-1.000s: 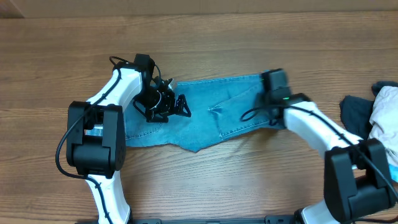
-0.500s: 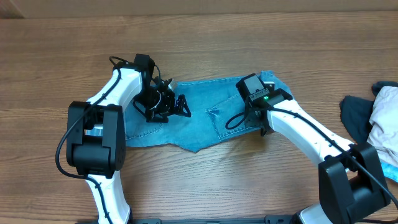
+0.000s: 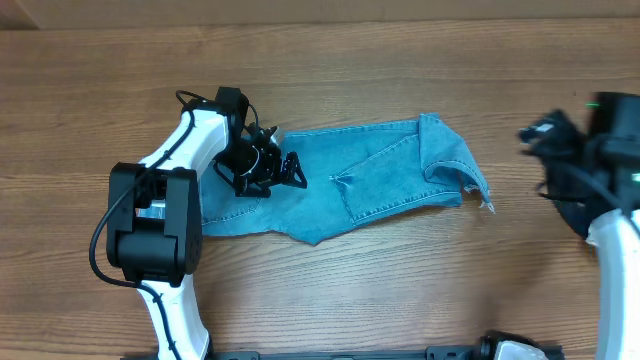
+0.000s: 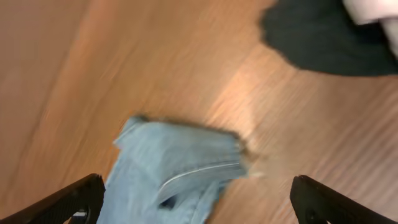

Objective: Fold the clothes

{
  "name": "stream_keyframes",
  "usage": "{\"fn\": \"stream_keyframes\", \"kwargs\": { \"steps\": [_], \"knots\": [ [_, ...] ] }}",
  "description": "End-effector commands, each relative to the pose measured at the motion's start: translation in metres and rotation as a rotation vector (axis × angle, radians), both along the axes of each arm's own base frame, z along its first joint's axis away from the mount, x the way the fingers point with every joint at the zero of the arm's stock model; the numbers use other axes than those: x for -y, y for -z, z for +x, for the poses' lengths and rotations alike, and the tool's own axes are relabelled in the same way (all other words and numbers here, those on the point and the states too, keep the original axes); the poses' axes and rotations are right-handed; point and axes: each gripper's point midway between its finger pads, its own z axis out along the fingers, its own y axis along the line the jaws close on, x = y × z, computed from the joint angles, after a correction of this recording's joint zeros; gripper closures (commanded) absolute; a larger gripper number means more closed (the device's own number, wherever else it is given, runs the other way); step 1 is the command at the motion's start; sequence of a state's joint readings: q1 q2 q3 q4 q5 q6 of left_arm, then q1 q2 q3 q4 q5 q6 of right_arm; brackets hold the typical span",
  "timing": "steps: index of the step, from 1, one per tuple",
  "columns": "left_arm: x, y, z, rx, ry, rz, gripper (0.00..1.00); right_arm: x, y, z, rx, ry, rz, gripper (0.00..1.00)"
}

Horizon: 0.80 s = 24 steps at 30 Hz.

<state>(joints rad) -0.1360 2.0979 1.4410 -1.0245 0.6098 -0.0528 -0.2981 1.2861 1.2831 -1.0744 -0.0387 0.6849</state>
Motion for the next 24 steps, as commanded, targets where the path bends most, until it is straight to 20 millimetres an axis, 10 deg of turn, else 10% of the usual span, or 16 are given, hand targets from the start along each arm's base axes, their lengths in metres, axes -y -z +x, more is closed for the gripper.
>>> {"fn": "stream_keyframes", "kwargs": {
  "steps": [1,9,24],
  "knots": [
    [-0.003,0.009,-0.002,-0.022,-0.009,0.019,0.00,0.004,0.032,0.000,0.002,-0.125,0.255,0.00],
    [-0.003,0.009,-0.002,-0.027,-0.009,0.020,0.00,-0.019,0.090,0.017,-0.027,-0.218,0.766,0.00],
    [-0.003,0.009,0.000,-0.017,-0.009,0.018,0.00,-0.047,0.166,-0.002,-0.089,-0.008,1.008,0.00]
  ]
}}
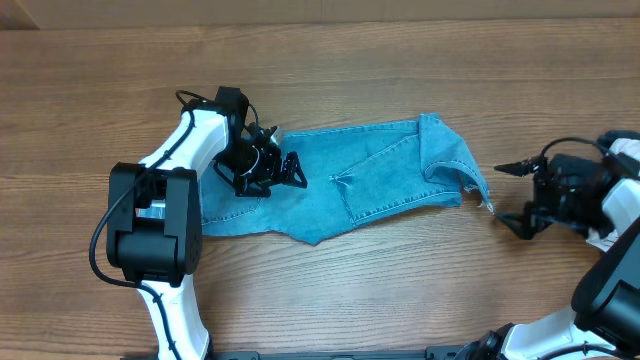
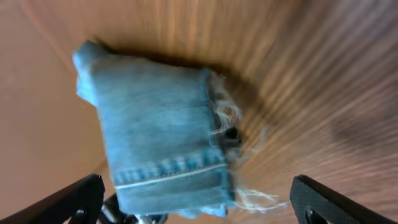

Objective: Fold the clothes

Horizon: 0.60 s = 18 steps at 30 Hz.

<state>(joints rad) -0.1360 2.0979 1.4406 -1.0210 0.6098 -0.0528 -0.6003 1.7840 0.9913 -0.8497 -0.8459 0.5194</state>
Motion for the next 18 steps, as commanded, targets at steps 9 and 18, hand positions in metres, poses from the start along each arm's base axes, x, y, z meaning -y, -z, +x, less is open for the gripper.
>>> {"fn": "stream_keyframes", "kwargs": {
  "steps": [9,18],
  "knots": [
    [-0.003,0.009,-0.001,-0.022,-0.009,0.019,0.00,-0.028,0.006,0.028,0.051,0.108,0.162,0.12],
    [-0.004,0.008,-0.007,-0.038,0.007,0.022,0.00,-0.013,0.027,0.046,0.077,0.108,-0.084,0.61]
  ]
}}
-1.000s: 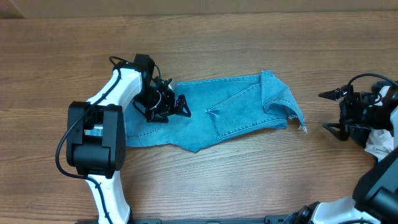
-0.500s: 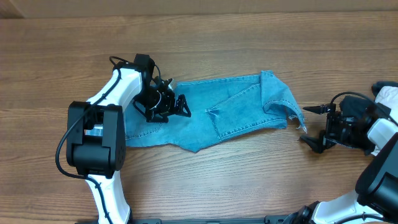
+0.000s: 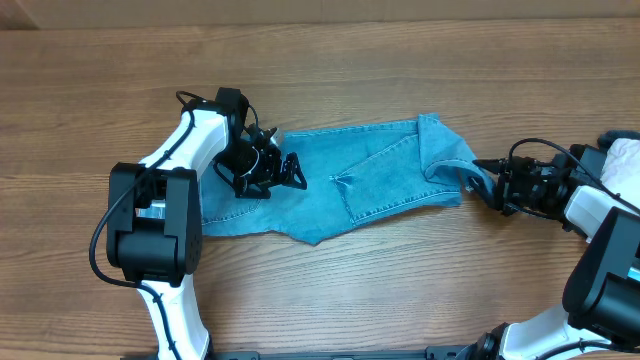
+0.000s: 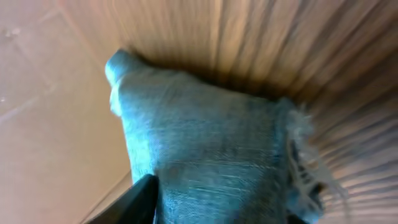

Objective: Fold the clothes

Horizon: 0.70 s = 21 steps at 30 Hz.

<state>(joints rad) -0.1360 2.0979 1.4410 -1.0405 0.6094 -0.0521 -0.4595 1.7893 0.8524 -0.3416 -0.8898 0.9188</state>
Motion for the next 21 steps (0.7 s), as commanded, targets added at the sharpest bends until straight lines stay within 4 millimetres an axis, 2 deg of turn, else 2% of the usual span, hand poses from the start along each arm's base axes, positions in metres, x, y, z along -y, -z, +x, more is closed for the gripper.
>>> {"fn": "stream_keyframes", "kwargs": {
  "steps": [1,2,5,9,12,15,16,18,21],
  "knots": [
    [-0.004,0.009,-0.003,-0.019,0.007,0.019,0.00,0.018,0.016,0.001,-0.008,0.007,-0.159,0.62],
    [-0.004,0.009,-0.003,-0.018,0.007,0.019,0.00,0.020,0.016,0.003,0.008,0.000,-0.179,0.64],
    [-0.004,0.009,-0.002,-0.016,0.006,0.019,0.00,0.028,0.010,0.015,0.093,-0.026,-0.249,0.77],
    [-0.004,0.009,-0.003,-0.017,0.006,0.019,0.00,0.040,-0.011,0.033,0.160,-0.081,-0.338,0.96],
    [-0.004,0.009,-0.003,-0.017,0.006,0.019,0.00,0.048,-0.043,0.046,0.207,-0.165,-0.420,0.96],
    [-0.004,0.009,-0.002,-0.017,0.006,0.019,0.00,0.056,-0.074,0.048,0.204,-0.254,-0.586,0.96],
    [-0.004,0.009,-0.002,-0.015,0.006,0.018,0.00,0.051,-0.084,0.048,0.219,-0.296,-0.622,0.96],
    [-0.003,0.009,0.000,-0.009,0.003,0.018,0.00,0.022,-0.101,0.045,0.290,-0.436,-0.672,0.96],
    [-0.003,0.009,-0.001,-0.014,0.003,0.018,0.00,-0.024,-0.100,0.035,0.310,-0.596,-0.680,0.96]
  ]
}}
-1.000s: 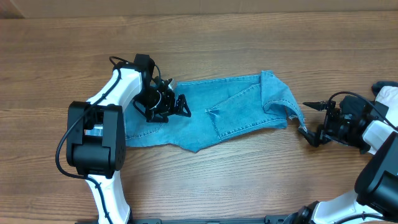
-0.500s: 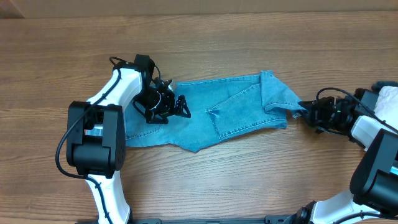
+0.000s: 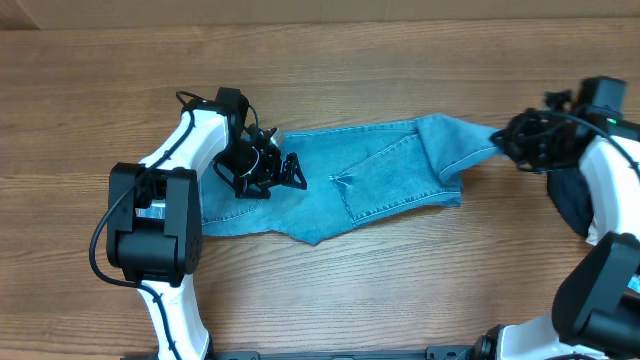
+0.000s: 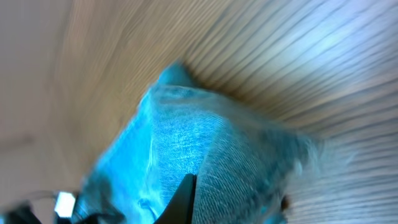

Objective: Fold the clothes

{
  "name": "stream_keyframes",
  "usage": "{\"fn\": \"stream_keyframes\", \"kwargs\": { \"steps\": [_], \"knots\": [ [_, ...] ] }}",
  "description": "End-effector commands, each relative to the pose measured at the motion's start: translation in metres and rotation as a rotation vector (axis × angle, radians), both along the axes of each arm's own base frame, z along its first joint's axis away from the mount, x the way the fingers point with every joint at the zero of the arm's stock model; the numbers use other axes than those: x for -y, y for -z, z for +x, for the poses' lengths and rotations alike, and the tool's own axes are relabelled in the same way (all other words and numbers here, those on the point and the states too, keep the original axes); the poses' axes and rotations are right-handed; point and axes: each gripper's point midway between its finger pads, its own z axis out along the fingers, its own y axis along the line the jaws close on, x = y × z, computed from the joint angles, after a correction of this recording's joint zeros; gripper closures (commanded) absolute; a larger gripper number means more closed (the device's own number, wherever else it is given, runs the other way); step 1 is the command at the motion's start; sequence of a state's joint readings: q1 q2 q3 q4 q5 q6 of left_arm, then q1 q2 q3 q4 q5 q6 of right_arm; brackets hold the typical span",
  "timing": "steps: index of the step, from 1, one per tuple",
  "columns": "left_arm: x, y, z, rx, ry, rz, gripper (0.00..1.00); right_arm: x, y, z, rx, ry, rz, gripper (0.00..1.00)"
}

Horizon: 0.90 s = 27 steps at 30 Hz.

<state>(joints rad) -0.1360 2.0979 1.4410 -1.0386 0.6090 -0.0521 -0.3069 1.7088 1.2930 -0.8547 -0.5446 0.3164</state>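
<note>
Blue denim shorts (image 3: 360, 180) lie spread across the middle of the wooden table. My left gripper (image 3: 285, 172) rests on the shorts' left part, shut down onto the cloth. At the right, my right gripper (image 3: 505, 138) is shut on the frayed right corner of the shorts (image 4: 249, 168) and holds it lifted and pulled out toward the right. In the right wrist view the denim fills the space at the jaws, with one dark finger (image 4: 183, 202) showing against it.
A dark cloth (image 3: 572, 200) lies at the table's right edge beneath the right arm. Bare wooden tabletop (image 3: 400, 290) surrounds the shorts in front and behind.
My right gripper was at the frayed corner lying on the table. Now it is shut on that corner, higher and farther right, and the fold of cloth is stretched out.
My right gripper started open at the far right, away from the shorts. It then stood open just right of the frayed corner, then closed in on it. Now it holds the corner lifted. My left gripper has stayed pressed on the left part throughout.
</note>
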Motion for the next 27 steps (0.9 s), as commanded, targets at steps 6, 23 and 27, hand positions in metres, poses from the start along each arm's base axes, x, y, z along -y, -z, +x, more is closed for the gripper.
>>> {"fn": "stream_keyframes", "kwargs": {
  "steps": [6,23,27],
  "knots": [
    [-0.004,0.009,-0.002,-0.017,0.002,0.019,0.00,-0.114,0.002,-0.030,-0.023,-0.425,-0.194,0.96],
    [-0.003,0.009,0.001,-0.004,0.003,0.018,0.00,-0.199,0.000,-0.079,-0.066,-0.682,-0.100,0.52],
    [-0.003,0.010,0.002,0.003,0.002,0.017,0.00,-0.232,-0.017,-0.094,-0.011,-0.806,0.061,0.50]
  ]
}}
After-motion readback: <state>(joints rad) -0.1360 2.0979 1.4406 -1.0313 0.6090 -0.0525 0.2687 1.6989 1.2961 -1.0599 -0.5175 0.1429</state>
